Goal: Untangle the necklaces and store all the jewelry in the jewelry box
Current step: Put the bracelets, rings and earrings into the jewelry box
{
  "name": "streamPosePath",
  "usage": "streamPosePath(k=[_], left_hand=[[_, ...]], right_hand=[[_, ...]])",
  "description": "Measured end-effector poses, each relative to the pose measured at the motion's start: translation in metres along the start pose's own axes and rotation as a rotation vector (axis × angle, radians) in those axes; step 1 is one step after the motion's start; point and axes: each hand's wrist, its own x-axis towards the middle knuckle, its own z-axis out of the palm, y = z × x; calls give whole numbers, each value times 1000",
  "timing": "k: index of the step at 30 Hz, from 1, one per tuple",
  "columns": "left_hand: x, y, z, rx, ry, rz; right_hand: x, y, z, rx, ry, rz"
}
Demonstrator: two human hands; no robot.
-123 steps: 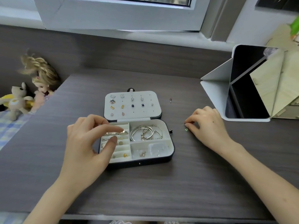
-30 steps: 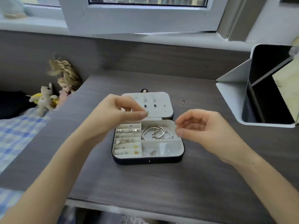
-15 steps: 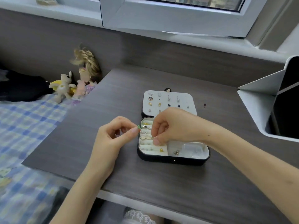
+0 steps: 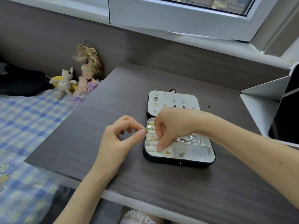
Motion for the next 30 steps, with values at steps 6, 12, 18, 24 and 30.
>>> streamPosePath(k=[6, 12, 18, 24, 30], left_hand=[[0, 0, 0, 15, -12, -7], [0, 1, 2, 9, -16, -21], [0, 5, 9, 1, -39, -36], [0, 8, 14, -42, -89, -55], [1, 10, 13, -50, -140, -114]], right_hand=[[-3, 6, 3, -65, 75, 21], [-29, 10, -12, 271, 294, -106], [-41, 5, 5, 433, 444, -260], [-43, 6, 18, 437, 468, -304], [-42, 8, 25, 494, 473, -296]])
